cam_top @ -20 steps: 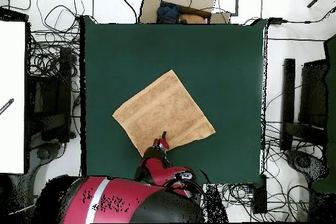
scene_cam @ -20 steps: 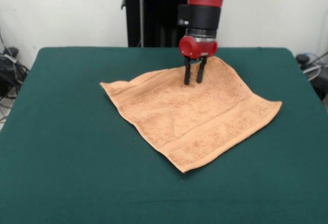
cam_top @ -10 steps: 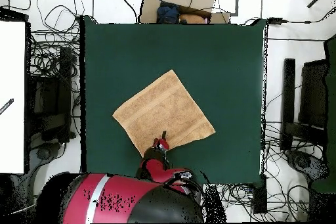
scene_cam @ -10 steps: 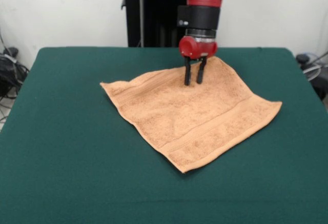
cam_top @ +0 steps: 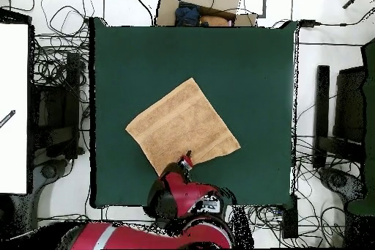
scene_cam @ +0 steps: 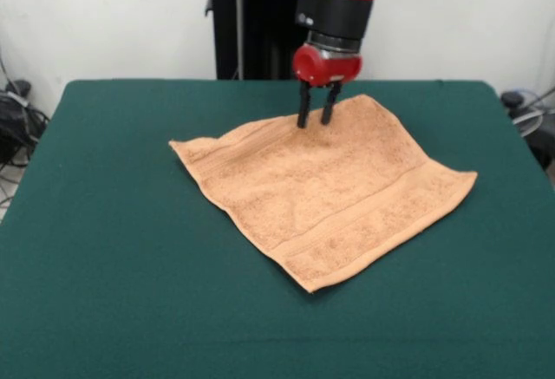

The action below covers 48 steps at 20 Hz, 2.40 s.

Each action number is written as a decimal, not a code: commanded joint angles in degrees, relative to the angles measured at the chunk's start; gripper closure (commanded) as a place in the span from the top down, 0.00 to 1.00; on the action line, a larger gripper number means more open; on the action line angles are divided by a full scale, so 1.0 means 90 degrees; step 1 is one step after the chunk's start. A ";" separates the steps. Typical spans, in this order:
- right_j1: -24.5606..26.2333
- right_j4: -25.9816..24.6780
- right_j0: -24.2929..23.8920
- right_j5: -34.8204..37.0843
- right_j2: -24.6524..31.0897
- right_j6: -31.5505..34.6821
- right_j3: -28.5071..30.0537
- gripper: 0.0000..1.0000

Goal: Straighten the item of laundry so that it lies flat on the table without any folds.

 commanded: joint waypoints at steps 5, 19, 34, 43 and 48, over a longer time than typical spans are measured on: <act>-0.0993 0.0697 -0.0017 0.2602 0.0812 0.1250 -0.0553 1.00; -0.1099 0.0875 0.0053 0.3270 0.0802 0.1280 -0.0750 1.00; -0.0515 0.0720 0.0831 0.2012 -0.0051 0.1555 -0.1040 1.00; -0.0635 0.0623 0.0759 0.1819 0.0164 0.1516 -0.0689 1.00; -0.0538 0.0582 0.0626 0.1800 0.0343 0.1497 -0.0527 1.00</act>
